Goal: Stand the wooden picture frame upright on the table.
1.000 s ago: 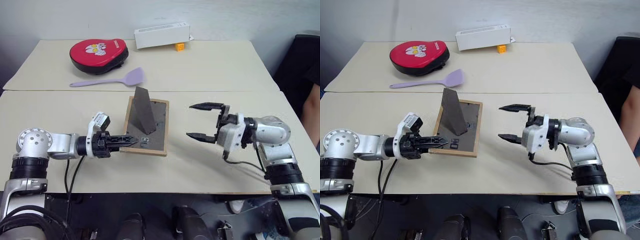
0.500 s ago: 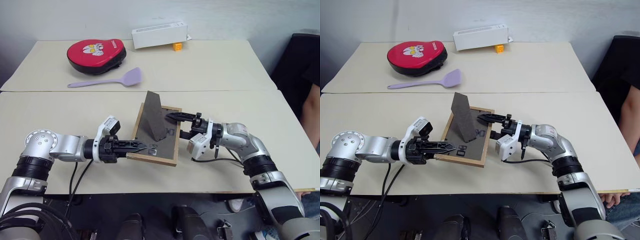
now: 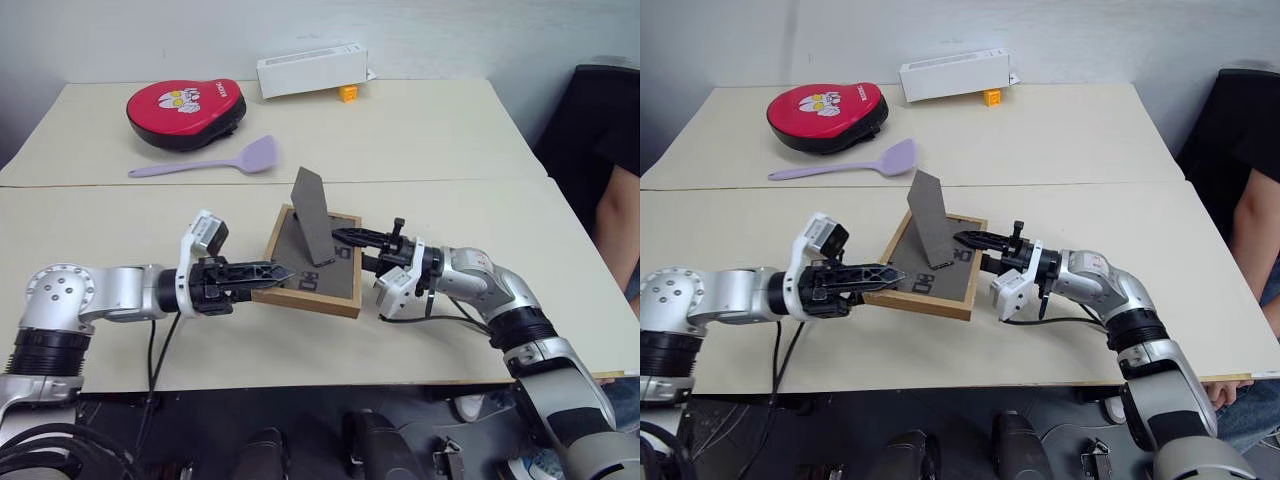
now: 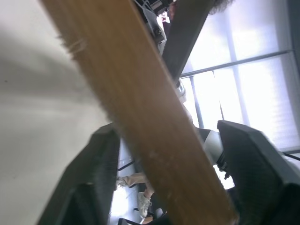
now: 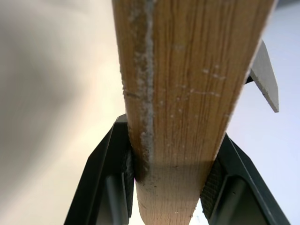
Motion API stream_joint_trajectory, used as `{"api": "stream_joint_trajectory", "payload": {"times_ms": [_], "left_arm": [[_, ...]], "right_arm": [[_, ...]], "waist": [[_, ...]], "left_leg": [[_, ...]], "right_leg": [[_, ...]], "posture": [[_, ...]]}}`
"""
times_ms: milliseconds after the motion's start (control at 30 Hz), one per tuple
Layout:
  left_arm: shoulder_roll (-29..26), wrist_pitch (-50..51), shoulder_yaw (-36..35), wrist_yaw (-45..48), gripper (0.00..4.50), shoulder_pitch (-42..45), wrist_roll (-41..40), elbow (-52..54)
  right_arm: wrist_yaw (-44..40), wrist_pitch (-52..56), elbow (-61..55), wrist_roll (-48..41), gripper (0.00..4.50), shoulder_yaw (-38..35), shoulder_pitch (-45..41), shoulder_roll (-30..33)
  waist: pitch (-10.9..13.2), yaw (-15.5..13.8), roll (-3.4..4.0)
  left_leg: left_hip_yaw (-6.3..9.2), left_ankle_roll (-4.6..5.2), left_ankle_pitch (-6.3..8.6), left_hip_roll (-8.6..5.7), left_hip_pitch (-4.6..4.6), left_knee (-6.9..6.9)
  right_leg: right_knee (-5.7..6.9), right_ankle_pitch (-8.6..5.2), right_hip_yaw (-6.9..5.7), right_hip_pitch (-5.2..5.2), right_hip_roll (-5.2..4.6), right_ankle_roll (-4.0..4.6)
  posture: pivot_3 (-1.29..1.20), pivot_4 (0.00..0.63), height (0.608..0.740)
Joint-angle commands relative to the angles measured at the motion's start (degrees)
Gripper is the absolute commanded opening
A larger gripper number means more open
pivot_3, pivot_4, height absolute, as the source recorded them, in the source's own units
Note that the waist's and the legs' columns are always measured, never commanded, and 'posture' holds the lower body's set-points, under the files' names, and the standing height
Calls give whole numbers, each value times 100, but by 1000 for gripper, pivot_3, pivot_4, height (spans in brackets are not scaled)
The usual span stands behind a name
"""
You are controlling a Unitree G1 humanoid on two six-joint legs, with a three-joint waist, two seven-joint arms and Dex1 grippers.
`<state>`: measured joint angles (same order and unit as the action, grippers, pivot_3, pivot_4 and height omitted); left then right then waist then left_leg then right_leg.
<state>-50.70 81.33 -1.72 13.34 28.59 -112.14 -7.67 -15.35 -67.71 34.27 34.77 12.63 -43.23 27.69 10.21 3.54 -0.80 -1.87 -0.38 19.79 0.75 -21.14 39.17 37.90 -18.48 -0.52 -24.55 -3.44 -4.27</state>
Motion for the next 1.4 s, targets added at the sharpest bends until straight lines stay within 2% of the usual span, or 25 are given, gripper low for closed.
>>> {"api": "stream_joint_trajectory", "payload": {"times_ms": [33, 100, 133, 167, 200, 267, 333, 367, 433, 500, 567, 767, 1067, 1267, 1333, 1400], "left_arm": [[-523, -184, -375, -141, 4484, -311, -84, 238], [-684, -440, -732, 10, 4484, -606, 478, 396], [-830, -860, -932, 523, 4484, -932, 1341, 585], [-1017, -2023, -1057, 1625, 4484, -1447, 2632, 827], [-1128, -2889, -1135, 2468, 4484, -1822, 3566, 995], [-998, -4344, -1321, 3250, 4484, -2236, 4770, 1064], [-862, -5615, -1293, 3814, 4492, -2466, 5821, 1080], [-868, -6121, -1226, 4139, 4500, -2614, 6295, 1126], [-573, -6967, -1279, 4457, 4500, -2815, 6858, 1241], [-274, -7252, -1343, 4509, 4500, -2914, 7031, 1399], [-12, -7331, -1402, 4383, 4500, -3003, 7137, 1661], [411, -7237, -1499, 4166, 4500, -3097, 7338, 1945], [616, -7063, -1545, 4086, 4500, -2987, 7435, 2009], [651, -7098, -1579, 4081, 4500, -2900, 7548, 1906], [671, -7105, -1581, 4080, 4500, -2896, 7576, 1905], [721, -7128, -1578, 4058, 4500, -2887, 7635, 1910]], "right_arm": [[264, -120, -100, -267, 1278, -52, -142, 96], [286, -134, -121, -317, 1278, -22, -136, 132], [231, -156, -135, -449, 1278, 6, -116, 170], [-33, -22, -146, -1005, 1278, 93, -48, 187], [-238, 87, -155, -1431, 1278, 165, 2, 201], [-762, 402, -292, -2318, 1278, 341, 84, 274], [-1769, 1691, -834, -3977, 1277, 395, 333, 107], [-2369, 2792, -1298, -5047, 1277, 362, 495, 1], [-2930, 4857, -1797, -6280, 1277, 186, 547, -129], [-3165, 6407, -2103, -6914, 1276, 85, 591, -86], [-3017, 7294, -2020, -7027, 1276, -69, 570, -166], [-2905, 8581, -1620, -6832, 1276, -330, 500, -408], [-3054, 8639, -1028, -6198, 1276, -497, 525, -632], [-3007, 9016, -1087, -6275, 1276, -811, 431, -743], [-3123, 9150, -1210, -6309, 2008, -854, 448, -741], [-3168, 9177, -1331, -6268, 2554, -901, 457, -728]], "waist": [[0, -5, 0], [0, -14, 0], [0, -18, 0], [1, -6, 2], [4, 8, 9], [9, 4, 17], [9, -46, 16], [7, -69, 12], [7, -82, 14], [7, -107, 18], [7, -141, 18], [7, -175, 18], [3, -161, 12], [2, -159, 12], [2, -160, 12], [2, -161, 12]], "left_leg": [[1, 0, 0, 0, -1, 0], [3, 0, 0, 2, -2, -1], [3, 0, 0, 1, -2, -1], [3, 0, 0, 0, -3, -1], [-2, 0, 0, -1, -1, -4], [-14, 0, 0, -3, 3, -11], [-12, -1, 0, 2, 0, -6], [-9, -1, 0, 3, 0, -3], [-5, 1, 1, 7, 0, -2], [-7, 13, 7, 6, 0, -2], [-2, 21, 12, 8, -3, -3], [-3, 25, 15, 7, -12, -7], [-6, 27, 15, 6, -3, -8], [-6, 26, 15, 6, 1, -8], [-6, 26, 15, 6, -1, -8], [-5, 26, 15, 6, -6, -9]], "right_leg": [[0, 0, -1, -1, 0, 0], [-3, -1, -2, 0, -1, 2], [-4, -1, -1, 0, -1, 2], [-9, -1, -2, 0, -1, 2], [-10, -2, -2, 0, 0, 4], [-18, -5, -3, 1, 6, 8], [-20, -7, -8, 0, 7, 12], [-22, -7, -11, 4, 5, 12], [-16, -6, -8, 8, 3, 12], [-14, -6, -4, 5, -7, 12], [-14, -6, -8, 6, -10, 11], [-18, -5, -8, -2, -12, 10], [-17, -4, -6, 3, -11, 8], [-16, -4, -6, 4, -11, 8], [-15, -4, -6, 4, -11, 8], [-16, -4, -7, 2, -12, 8]], "posture": [[0, 150, 740], [0, 150, 740], [0, 150, 740], [0, 150, 740], [0, 150, 740], [0, 150, 740], [0, 150, 740], [0, 150, 740], [0, 150, 740], [0, 150, 740], [0, 150, 740], [0, 150, 740], [0, 150, 740], [0, 150, 740], [0, 150, 740], [0, 150, 740]]}}
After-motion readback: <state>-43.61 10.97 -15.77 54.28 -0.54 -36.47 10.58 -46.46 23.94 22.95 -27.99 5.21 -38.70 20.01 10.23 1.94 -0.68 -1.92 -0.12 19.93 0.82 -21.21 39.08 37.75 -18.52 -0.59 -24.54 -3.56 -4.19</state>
